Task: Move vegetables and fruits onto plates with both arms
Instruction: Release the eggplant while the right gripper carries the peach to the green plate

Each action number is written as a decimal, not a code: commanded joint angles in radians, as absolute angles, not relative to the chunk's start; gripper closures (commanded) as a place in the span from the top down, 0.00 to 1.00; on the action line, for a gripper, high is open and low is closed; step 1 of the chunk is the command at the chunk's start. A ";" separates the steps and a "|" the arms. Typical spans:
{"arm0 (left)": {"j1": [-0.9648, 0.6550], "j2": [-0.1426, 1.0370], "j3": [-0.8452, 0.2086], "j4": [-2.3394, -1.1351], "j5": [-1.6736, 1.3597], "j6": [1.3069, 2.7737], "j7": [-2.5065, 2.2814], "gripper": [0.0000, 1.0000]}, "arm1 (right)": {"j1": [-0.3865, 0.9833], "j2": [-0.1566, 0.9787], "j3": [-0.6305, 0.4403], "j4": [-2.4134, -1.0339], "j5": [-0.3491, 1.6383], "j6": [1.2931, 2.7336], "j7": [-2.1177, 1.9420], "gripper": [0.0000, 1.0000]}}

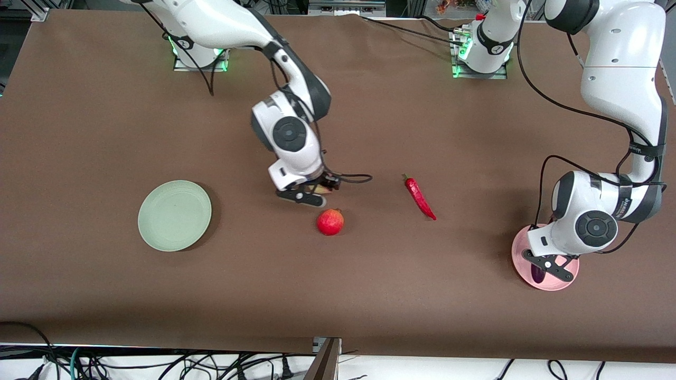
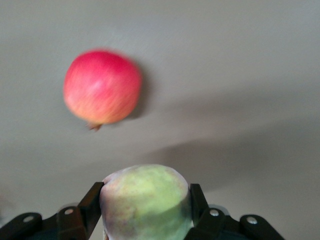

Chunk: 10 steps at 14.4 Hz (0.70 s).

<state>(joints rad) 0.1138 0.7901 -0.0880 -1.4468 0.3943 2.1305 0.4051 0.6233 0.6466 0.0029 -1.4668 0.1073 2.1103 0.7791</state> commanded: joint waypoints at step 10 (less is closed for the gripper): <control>0.106 0.644 -0.219 -1.433 0.220 1.849 0.275 1.00 | 0.192 0.617 -0.066 -1.486 0.103 1.922 -0.035 0.44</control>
